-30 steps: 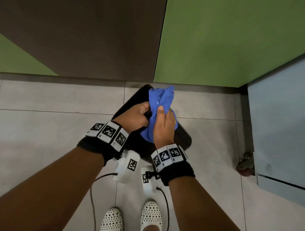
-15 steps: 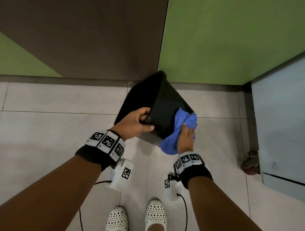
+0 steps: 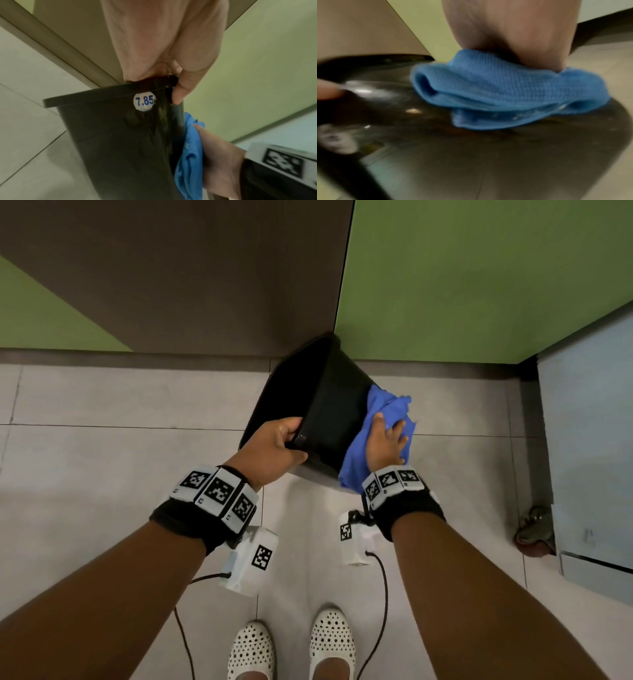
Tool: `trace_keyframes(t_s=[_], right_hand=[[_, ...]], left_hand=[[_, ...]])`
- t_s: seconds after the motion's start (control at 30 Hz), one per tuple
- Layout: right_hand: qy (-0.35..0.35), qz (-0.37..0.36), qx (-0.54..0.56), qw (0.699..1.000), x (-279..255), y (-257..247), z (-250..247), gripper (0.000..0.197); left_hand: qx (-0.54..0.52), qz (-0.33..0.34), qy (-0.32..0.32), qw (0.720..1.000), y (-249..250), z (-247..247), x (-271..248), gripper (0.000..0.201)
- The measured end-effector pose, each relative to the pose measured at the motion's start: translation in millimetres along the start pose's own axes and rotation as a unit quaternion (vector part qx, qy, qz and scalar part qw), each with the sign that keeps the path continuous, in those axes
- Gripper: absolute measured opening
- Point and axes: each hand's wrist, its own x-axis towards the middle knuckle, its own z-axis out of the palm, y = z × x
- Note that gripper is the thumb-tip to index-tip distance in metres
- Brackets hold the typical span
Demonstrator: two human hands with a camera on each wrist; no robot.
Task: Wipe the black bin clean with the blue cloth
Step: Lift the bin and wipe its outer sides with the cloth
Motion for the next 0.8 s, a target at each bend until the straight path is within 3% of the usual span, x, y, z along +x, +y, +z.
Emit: trace_keyframes(t_s=[0.07,0.17,0.27,0.33,0.43,0.5,0.6,0.7,0.8], right_hand=[[-0.017,-0.039,-0.047,0.998,-3.9,-6.8,9.8,0.057],[-0.053,-0.179,-0.114,0.976,-23.5,-12.2,29.5,0.058],[-0.051,-0.223,-0.113,0.967,-31.2,-6.1,27.1,0.065],[-0.022,-0.184,-0.162,0.969,-19.0,4.0,20.7,0.065],[-0.001,-0.042,-0.178,0.983,0.1,12.8,10.9,0.064],[0.001,-0.026,-0.163,0.986,-5.0,8.4,14.7,0.068],[0.004,-0.127,-0.159,0.979,-31.1,0.8,32.3,0.078],[-0.011,-0.264,-0.165,0.95,-50.6,9.0,48.2,0.073],[0.0,-0.286,-0.161,0.944,-37.3,19.7,46.3,0.065]], left_hand=[[-0.017,-0.005,0.018,1.0,0.1,-0.3,0.2,0.046],[-0.058,-0.02,0.014,0.998,-0.8,-3.0,0.8,0.044],[-0.061,-0.041,-0.004,0.997,-1.3,-6.8,-2.8,0.039],[-0.068,-0.061,0.003,0.996,-2.1,-11.0,-4.8,0.036],[-0.108,-0.119,0.021,0.987,-7.7,-13.2,-1.5,0.029],[-0.128,-0.146,0.04,0.98,-7.8,-9.9,0.2,0.033],[-0.136,-0.131,0.086,0.978,-3.4,-3.0,7.1,0.044],[-0.09,-0.111,0.111,0.983,-1.3,-2.7,12.2,0.047],[-0.104,-0.113,0.111,0.982,-6.5,-4.7,11.8,0.044]])
